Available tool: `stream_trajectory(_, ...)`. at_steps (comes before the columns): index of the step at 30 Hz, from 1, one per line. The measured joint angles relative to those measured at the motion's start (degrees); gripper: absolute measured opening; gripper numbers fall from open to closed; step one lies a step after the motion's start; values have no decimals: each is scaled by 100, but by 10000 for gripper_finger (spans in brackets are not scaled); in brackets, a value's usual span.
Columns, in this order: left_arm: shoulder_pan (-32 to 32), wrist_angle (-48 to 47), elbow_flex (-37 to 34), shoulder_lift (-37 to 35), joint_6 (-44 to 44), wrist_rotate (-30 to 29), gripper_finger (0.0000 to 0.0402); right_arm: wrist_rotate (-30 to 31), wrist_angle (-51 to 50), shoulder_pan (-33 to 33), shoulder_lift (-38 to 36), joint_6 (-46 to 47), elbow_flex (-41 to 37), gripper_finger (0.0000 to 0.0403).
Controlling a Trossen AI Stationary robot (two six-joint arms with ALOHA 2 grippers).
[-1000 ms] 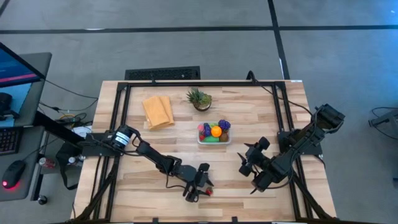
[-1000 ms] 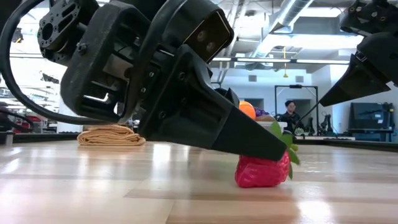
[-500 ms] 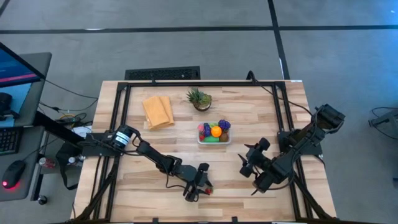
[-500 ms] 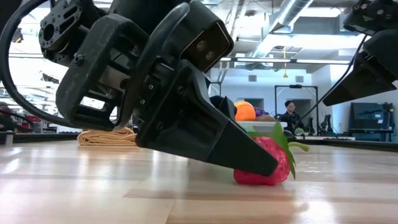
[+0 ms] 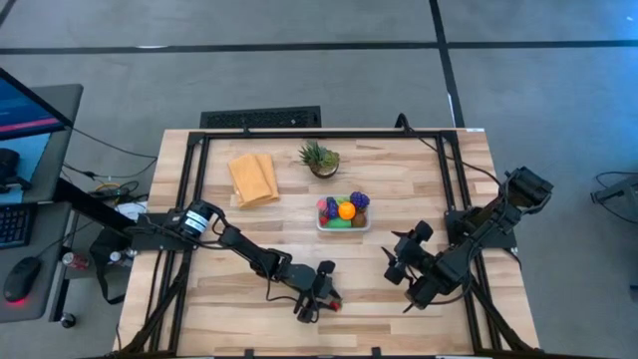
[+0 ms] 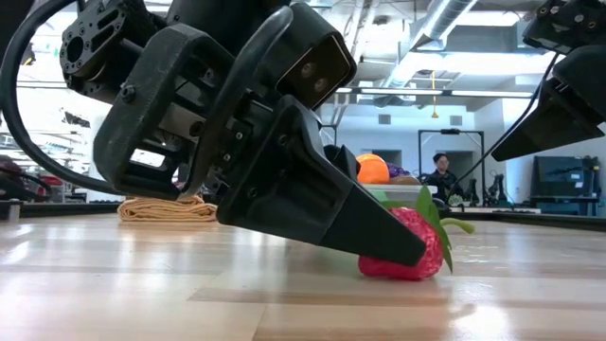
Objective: Pick and placing Produce into tupperware
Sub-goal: Put the red strawberry into the transparent container
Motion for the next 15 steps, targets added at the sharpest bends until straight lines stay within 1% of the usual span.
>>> stream_trajectory(7,0,7,0,0,2,-260,144,0,0,0,0,0,0,250)
stream_trajectory(11,0,7,0,-32,86,-566,144,0,0,0,0,-2,0,250)
stream_trajectory(15,0,-53,2,-253,262,-982,144,-20,0,0,0,-2,0,250)
